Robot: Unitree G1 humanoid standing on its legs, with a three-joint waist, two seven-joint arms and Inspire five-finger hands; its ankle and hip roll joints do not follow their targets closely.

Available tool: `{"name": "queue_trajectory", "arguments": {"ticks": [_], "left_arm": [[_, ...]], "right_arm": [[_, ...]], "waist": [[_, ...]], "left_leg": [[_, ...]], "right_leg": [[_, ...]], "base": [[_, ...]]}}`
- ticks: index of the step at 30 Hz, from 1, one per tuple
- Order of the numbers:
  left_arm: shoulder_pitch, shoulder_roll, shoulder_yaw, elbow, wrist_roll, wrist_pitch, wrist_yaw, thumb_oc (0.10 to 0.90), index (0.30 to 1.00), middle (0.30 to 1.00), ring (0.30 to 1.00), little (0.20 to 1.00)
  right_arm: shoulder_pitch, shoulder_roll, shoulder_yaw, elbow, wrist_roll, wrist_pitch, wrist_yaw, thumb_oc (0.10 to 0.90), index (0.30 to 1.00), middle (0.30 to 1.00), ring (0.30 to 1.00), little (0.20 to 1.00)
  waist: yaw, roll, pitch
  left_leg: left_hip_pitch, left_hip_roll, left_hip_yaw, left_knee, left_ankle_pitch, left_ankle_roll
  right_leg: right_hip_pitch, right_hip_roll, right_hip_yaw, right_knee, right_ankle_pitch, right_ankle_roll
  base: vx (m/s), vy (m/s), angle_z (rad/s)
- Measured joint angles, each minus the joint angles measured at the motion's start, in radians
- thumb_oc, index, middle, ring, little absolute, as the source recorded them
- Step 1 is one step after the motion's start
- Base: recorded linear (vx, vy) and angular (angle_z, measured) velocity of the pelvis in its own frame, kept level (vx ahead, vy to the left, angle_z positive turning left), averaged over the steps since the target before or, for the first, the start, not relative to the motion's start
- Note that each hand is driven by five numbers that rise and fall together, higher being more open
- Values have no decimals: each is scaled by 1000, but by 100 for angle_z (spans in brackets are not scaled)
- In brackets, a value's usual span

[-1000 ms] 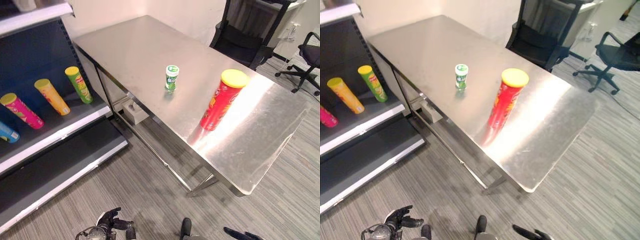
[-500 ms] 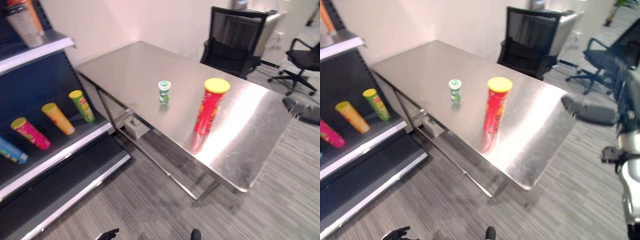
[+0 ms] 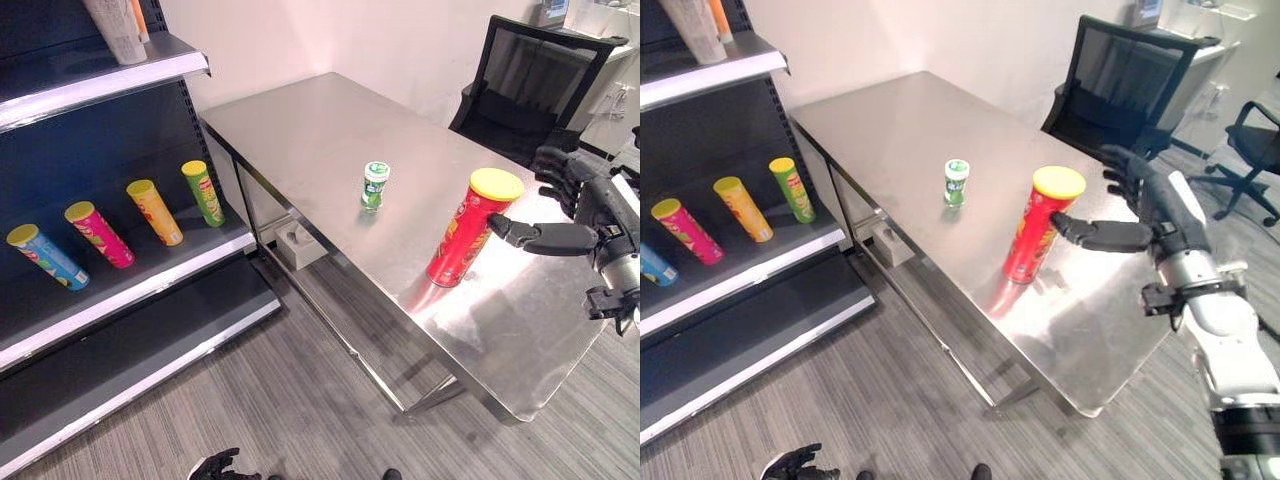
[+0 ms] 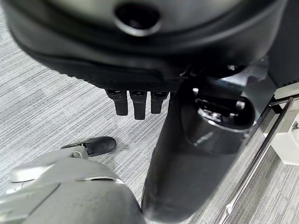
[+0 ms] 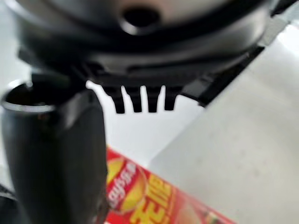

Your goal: Put the goods on the table back onto the shelves and tidy them up.

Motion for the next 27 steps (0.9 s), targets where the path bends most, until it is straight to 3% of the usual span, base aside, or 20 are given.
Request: {"name": "queue_trajectory", "arguments": {"ticks": [12,15,21,24,27], "left_arm": [[-4,0,-1,1,0,-3,-1,800,900,900,900,900],[-18,0,-2,1,0,-3,-1,800,900,900,900,900],[-24,6,-6,1,0,-3,-1,800,900,900,900,900],[-27,6,-6,2,0,-3,-1,800,900,900,900,900],[-30,7,-10,10,0,-5,-1,800,900,900,900,900]], "right_arm": [[-71,-6,76,12,67,12,34,800,900,900,900,900],[-127,-85,176,41,89,33,61,800,900,900,900,900],[-165,-127,214,39,117,41,98,800,900,900,900,900],[-189,-212,256,38,132,56,132,800,900,900,900,900],[-212,-214,256,39,148,58,131,800,900,900,900,900]], "waist": [[9,3,11],[12,0,32],[10,-18,43],[9,-23,45],[4,-24,45]], "left_leg": [[4,-1,-19,0,0,0],[11,-1,-19,0,0,0],[11,-1,-22,0,0,0],[11,-1,-23,0,0,0],[12,-1,-22,0,0,0]], "right_leg": [[17,-3,-19,0,-7,6],[23,-3,-20,0,-7,7],[25,-3,-23,0,-9,8],[26,-3,-23,0,-9,8],[26,-3,-23,0,-9,8]], "base": [[5,-1,4],[0,0,0],[1,0,1],[0,0,0],[0,0,0]]}}
